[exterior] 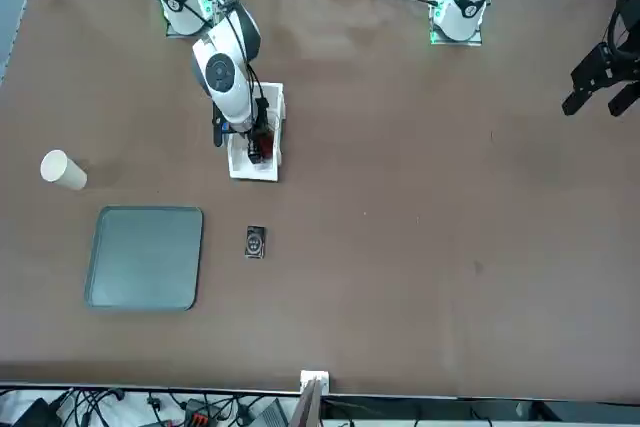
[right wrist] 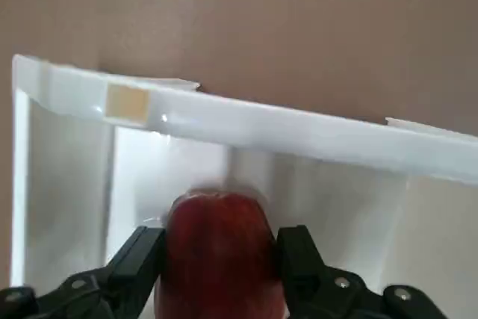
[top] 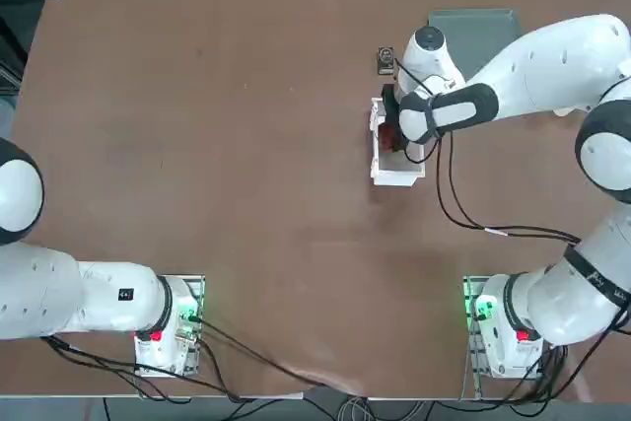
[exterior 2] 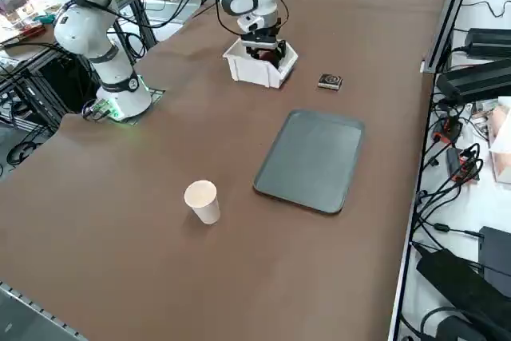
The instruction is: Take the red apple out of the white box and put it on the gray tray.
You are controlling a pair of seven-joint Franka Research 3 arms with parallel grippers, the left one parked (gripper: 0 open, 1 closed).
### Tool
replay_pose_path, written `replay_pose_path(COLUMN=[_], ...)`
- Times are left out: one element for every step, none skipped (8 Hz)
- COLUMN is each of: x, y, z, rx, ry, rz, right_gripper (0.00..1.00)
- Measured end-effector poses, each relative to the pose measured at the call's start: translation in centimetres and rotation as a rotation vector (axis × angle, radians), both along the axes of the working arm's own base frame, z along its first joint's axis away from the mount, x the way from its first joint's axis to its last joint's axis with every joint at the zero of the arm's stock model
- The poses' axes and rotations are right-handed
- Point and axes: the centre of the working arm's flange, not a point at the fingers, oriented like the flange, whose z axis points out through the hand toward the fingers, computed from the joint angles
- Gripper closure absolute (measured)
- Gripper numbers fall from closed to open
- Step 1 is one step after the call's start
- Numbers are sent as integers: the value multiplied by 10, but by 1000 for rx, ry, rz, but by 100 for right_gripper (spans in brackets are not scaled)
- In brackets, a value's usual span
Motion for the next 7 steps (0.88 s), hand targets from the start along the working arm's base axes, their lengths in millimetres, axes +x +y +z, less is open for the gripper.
replay_pose_path(x=[2, 3, 6, 11, 14, 13, 11], y=[0, -1, -1, -3, -5, -7, -8], z=[1, 2, 6, 15, 28, 41, 52], rx=[4, 7, 11, 16, 12, -1, -17], ry=[-6, -10, -18, -33, -41, -39, -32], rz=[-3, -5, -9, -15, -18, -14, -2], right_gripper=[13, 13, 13, 13, 13, 13, 13])
